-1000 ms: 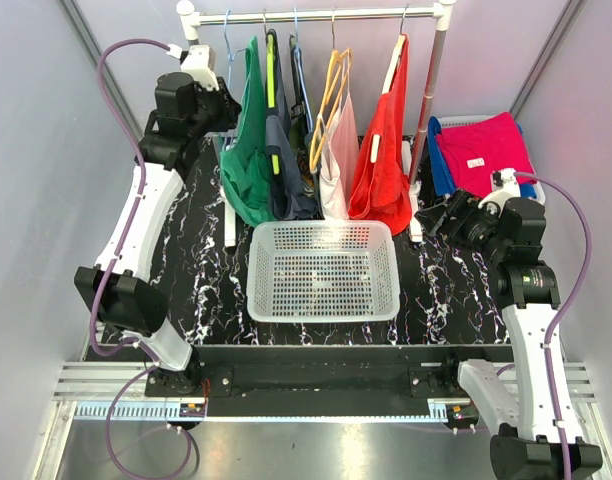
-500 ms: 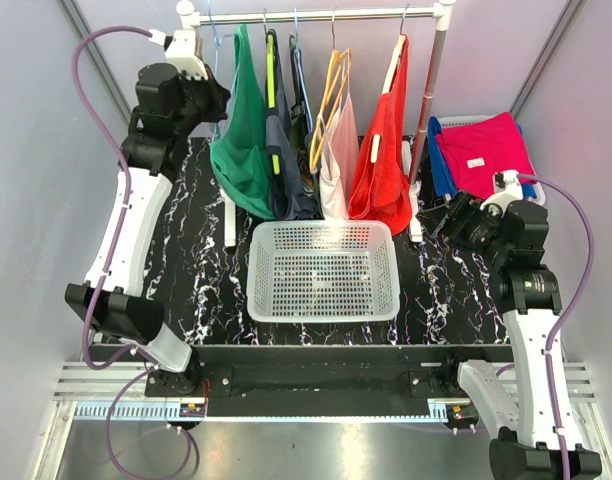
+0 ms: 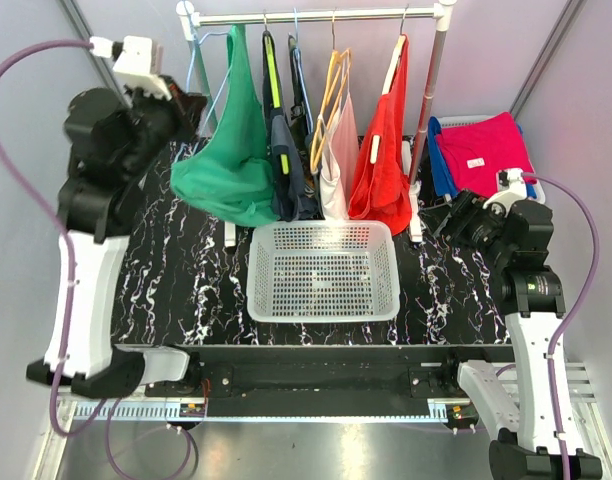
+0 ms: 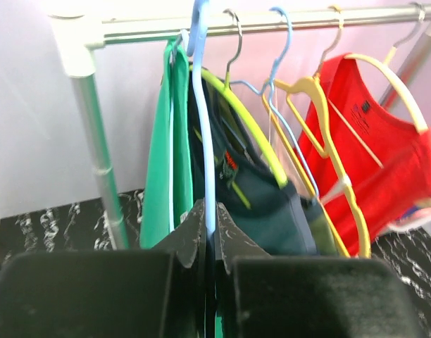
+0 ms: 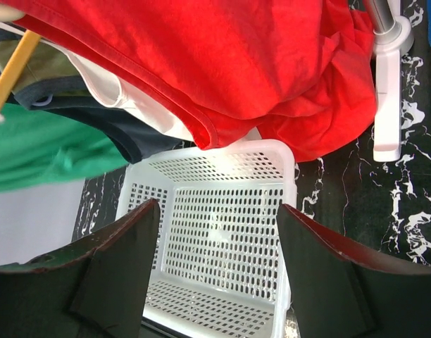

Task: Remove the tank top from the hanger
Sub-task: Pick up the hanger from the clothesline.

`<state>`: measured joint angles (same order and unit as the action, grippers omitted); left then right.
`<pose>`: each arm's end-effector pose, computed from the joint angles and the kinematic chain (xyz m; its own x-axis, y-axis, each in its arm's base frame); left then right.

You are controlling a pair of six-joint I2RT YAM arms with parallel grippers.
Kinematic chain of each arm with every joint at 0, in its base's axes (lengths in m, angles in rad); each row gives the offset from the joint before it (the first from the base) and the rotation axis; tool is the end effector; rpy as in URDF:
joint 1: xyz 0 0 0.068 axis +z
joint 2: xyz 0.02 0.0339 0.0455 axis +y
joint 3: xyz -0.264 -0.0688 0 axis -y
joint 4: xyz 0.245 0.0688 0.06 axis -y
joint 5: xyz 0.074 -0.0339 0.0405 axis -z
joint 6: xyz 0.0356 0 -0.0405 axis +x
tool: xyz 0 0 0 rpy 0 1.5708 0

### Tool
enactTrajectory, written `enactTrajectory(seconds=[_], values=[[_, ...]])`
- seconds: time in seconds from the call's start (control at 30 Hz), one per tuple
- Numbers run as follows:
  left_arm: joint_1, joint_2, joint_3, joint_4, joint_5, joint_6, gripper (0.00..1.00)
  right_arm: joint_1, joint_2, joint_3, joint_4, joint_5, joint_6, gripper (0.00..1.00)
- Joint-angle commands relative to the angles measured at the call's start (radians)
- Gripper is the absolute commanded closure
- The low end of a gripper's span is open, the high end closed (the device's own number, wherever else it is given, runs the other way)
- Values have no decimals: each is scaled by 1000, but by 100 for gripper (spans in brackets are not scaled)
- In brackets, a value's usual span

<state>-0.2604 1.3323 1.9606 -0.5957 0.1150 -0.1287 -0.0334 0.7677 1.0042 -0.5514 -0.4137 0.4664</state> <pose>0.2211 -0.0631 0.5661 -0.0158 -0.1277 -0.9917 0.3676 0.9216 -0.1246 0.1559 0.0091 0.3796 -0.4345 0.4265 -0.7933 -0.1747 0.8241 0.5388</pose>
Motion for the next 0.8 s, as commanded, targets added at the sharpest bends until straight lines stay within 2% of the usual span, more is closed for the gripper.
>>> enactTrajectory(seconds=[0.0,0.13,0.27,0.4,0.5,0.6,0.77], values=[[-11,-163,-35,-24,-3,66,100,3,-1,47,15,-28,-8,24],[-13,-225,6,-81,20,101,100,4,4,56,16,-28,-9,24],[-13,-216,177,-131,37,121,100,3,2,47,31,-40,5,24],[-13,-176,352,-115,89,121,100,3,1,34,34,-42,2,24],[-13,-215,318,31,170,100,100,3,-7,20,36,-40,-2,24],[-13,-265,196,256,262,58,100,3,-15,11,36,-36,-3,24],[-13,-147,366,322,383,-8,100,3,-5,13,47,-51,-6,23]])
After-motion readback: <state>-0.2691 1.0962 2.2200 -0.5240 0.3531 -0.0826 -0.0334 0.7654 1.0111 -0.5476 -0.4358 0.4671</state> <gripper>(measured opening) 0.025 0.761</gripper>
